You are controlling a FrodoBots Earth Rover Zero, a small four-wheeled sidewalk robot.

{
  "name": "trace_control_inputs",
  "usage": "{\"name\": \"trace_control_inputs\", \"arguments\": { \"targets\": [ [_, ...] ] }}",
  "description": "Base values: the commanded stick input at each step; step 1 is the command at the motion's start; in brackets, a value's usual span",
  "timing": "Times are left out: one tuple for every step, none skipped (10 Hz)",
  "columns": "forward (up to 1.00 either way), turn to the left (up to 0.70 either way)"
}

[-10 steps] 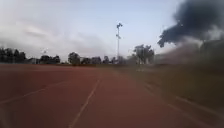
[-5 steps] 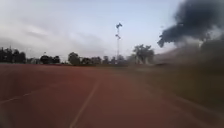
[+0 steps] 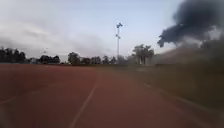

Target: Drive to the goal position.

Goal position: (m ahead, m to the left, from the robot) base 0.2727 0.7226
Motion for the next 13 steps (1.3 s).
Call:
{"name": "trace_control_inputs", "arguments": {
  "targets": [
    [0.00,-0.62],
    [0.00,-0.62],
    [0.00,-0.63],
    [0.00,-0.63],
    [0.00,-0.63],
    [0.00,-0.63],
    [0.00,-0.63],
    [0.00,-0.63],
    [0.00,-0.63],
    [0.00,-0.63],
    [0.00,-0.63],
    [0.00,-0.63],
    [0.00,-0.63]
  ]
}}
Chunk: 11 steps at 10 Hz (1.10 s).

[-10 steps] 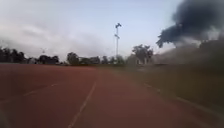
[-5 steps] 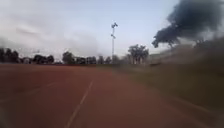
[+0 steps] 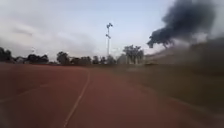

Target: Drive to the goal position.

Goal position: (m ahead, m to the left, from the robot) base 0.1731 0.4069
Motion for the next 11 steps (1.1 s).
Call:
{"name": "trace_control_inputs", "arguments": {
  "targets": [
    [0.00,-0.63],
    [0.00,-0.63],
    [0.03,-0.62],
    [0.14,-0.51],
    [0.26,-0.40],
    [0.38,-0.30],
    [0.49,-0.19],
    [0.61,-0.08],
    [0.70,0.00],
    [0.70,0.00],
    [0.70,0.00]
  ]
}}
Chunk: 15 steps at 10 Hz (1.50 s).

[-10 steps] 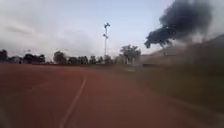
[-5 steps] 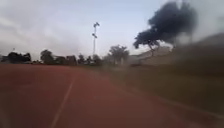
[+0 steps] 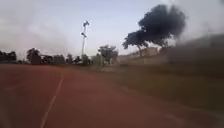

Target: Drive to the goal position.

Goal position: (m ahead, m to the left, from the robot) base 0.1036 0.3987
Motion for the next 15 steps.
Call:
{"name": "trace_control_inputs", "arguments": {
  "targets": [
    [0.70,0.00],
    [0.70,0.00],
    [0.70,0.00],
    [0.70,0.00],
    [0.70,0.01],
    [0.70,0.01],
    [0.70,0.01],
    [0.70,0.02],
    [0.70,0.02],
    [0.70,0.02],
    [0.70,0.03],
    [0.70,0.03],
    [0.70,0.10],
    [0.69,0.19],
    [0.69,0.29]
  ]
}}
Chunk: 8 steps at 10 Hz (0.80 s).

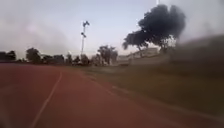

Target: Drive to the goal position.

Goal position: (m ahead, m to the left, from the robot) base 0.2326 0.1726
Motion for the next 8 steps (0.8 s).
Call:
{"name": "trace_control_inputs", "arguments": {
  "targets": [
    [0.69,0.32],
    [0.69,0.29],
    [0.69,0.25],
    [0.69,0.21],
    [0.70,0.18],
    [0.70,0.14],
    [0.70,0.10],
    [0.70,0.07]
  ]
}}
